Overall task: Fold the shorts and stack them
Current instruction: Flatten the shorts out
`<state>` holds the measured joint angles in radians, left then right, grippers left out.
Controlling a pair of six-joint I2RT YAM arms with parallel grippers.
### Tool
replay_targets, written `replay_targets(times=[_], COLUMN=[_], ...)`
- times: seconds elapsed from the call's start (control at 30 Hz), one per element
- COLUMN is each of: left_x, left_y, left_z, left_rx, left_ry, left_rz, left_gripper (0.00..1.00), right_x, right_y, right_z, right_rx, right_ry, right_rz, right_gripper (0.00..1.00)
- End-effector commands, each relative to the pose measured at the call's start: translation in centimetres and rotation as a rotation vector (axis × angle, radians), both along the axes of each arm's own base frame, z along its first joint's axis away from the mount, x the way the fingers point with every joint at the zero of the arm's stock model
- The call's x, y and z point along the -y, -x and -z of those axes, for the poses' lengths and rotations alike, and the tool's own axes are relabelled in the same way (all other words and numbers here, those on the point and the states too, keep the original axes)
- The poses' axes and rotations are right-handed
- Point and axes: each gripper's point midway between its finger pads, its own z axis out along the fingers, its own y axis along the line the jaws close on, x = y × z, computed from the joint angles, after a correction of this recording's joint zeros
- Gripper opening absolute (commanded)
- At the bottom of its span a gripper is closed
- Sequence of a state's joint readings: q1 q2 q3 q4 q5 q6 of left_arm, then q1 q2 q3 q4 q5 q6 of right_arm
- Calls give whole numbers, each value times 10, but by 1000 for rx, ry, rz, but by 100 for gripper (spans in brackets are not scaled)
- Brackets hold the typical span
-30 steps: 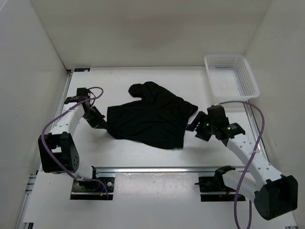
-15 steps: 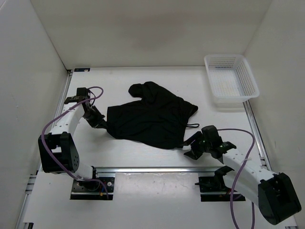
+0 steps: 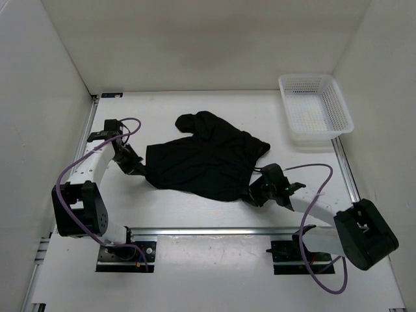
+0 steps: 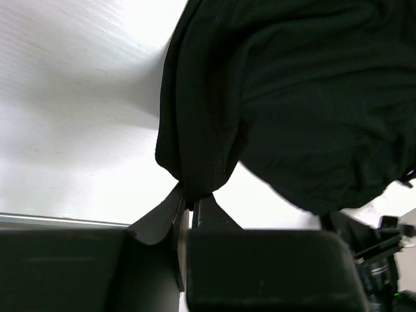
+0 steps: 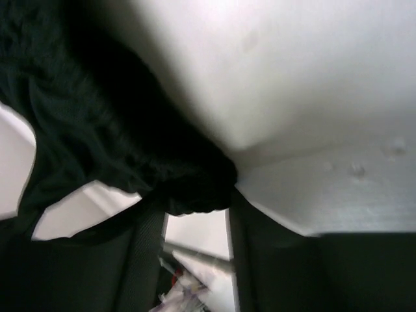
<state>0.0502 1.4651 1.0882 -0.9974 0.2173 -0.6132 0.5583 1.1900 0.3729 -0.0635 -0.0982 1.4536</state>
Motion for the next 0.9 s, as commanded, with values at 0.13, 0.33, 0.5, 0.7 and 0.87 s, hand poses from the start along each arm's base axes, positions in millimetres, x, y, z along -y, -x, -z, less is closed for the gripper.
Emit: replay_targets(times=[0.13, 0.33, 0.5, 0.7, 0.87], left_x=[-6, -9, -9, -5, -2], left_y=[-4, -8, -26, -39, -8], left_z=[-29, -47, -95, -204, -329], left_rx=[88, 126, 252, 540, 914], left_ry=[-44, -50, -50, -33, -33], left_rz=[20, 18, 28, 25, 8], left_gripper=[10, 10, 10, 10, 10], right_x=[13, 26, 41, 39, 48], right_y=[-46, -55, -87, -110, -79], right_z=[-18, -54, -138, -288, -374], right_rx=[118, 206, 435, 757, 951], right_ry=[160, 229, 320, 452, 483], right_rz=[21, 13, -72, -330, -434], right_gripper=[0, 0, 0, 0, 0])
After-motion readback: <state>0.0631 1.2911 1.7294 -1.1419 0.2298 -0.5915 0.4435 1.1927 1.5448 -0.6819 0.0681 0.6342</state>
